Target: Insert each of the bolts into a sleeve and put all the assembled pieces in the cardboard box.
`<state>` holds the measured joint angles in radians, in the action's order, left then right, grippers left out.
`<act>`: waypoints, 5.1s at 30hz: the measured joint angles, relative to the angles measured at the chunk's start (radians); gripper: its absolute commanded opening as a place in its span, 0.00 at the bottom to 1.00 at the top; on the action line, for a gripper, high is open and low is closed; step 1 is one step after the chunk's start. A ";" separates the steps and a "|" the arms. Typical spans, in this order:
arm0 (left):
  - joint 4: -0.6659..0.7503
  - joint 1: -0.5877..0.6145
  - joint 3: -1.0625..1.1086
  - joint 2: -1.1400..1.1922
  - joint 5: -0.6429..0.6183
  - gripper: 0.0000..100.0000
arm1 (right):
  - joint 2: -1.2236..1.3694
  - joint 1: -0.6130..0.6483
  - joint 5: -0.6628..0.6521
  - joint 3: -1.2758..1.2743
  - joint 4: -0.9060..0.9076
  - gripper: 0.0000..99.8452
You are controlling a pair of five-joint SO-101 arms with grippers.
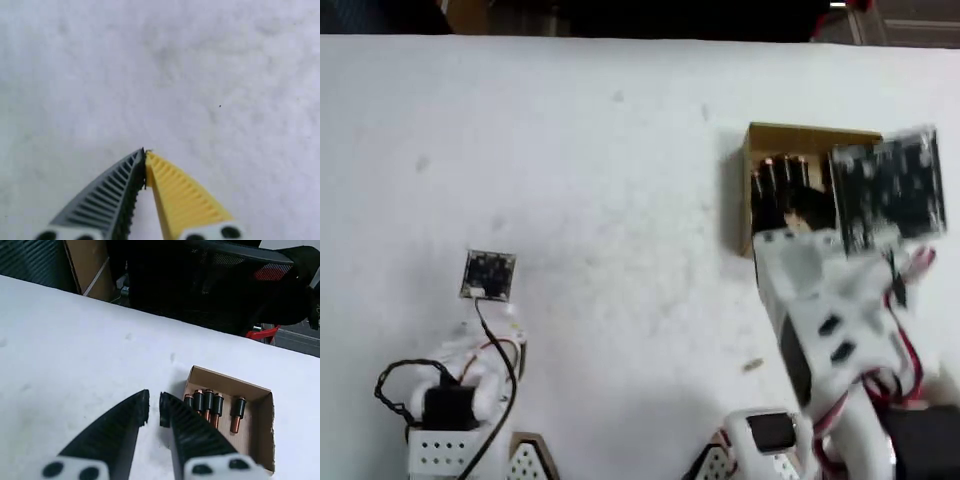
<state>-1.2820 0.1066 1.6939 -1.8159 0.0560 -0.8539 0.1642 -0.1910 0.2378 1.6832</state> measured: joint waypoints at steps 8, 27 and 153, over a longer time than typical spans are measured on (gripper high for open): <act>0.000 0.000 0.000 0.000 0.000 0.02 | -0.258 0.000 0.000 -0.308 -0.068 0.02; 0.000 0.000 0.000 0.000 0.000 0.02 | -0.885 0.000 0.000 -0.902 -0.287 0.02; 0.000 0.000 0.000 0.000 0.000 0.02 | -0.939 0.035 0.000 -1.919 -0.468 0.02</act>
<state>-1.2820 0.1066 1.6939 -1.8159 0.0560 -1.7929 0.1995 -0.1910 -1.6817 1.2152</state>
